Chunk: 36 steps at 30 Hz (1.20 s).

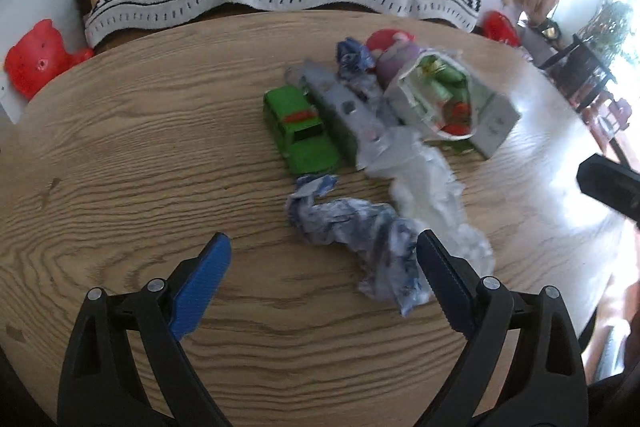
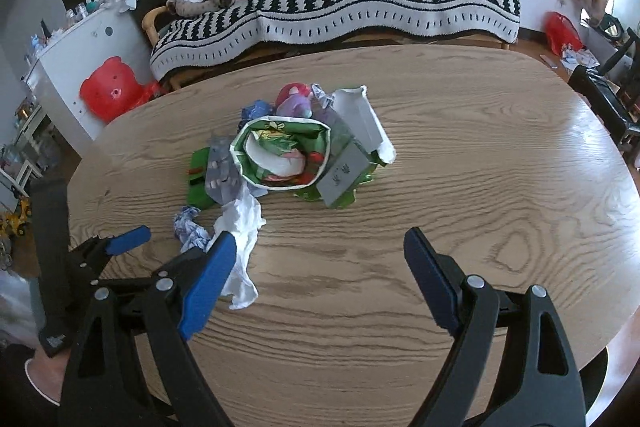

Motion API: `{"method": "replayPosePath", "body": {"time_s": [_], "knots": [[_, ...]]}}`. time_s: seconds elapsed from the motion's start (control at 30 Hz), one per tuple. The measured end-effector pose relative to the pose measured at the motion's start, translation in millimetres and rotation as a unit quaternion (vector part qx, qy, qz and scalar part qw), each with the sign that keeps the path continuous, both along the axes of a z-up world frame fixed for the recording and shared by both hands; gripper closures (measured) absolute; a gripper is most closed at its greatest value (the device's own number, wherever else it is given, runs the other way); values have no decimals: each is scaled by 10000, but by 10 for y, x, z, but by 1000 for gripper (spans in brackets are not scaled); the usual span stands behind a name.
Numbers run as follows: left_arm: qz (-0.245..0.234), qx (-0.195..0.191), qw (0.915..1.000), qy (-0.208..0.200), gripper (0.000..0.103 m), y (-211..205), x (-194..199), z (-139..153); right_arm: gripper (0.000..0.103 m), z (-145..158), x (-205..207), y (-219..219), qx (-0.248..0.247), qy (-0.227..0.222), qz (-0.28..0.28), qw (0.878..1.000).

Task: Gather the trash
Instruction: 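Grasp the white tissue with the right tool while the left tool grasps the crumpled foil wrapper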

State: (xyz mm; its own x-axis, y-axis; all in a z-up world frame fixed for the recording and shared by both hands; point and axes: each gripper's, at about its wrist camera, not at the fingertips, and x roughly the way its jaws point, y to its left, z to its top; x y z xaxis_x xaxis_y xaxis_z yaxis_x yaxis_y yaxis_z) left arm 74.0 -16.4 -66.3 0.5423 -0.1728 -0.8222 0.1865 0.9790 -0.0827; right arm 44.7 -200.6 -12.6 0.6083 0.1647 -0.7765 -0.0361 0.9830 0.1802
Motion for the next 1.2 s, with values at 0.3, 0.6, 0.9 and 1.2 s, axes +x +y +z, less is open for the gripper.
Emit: {"method": "replayPosePath", "body": {"time_s": [0.3, 0.6, 0.9, 1.2], "knots": [[293, -166, 9994, 40, 12, 415, -50, 4, 20, -145, 152, 376, -94, 173, 386, 9991], [75, -41, 10000, 13, 12, 270, 17, -82, 25, -493, 453, 662, -43, 644, 545, 9964], [49, 334, 9994, -110, 43, 225, 23, -110, 75, -666, 564, 896, -437, 770, 739, 9933], [-77, 193, 9996, -211, 77, 145, -84, 83, 88, -418, 318, 719, -340, 508, 707, 9956]]}}
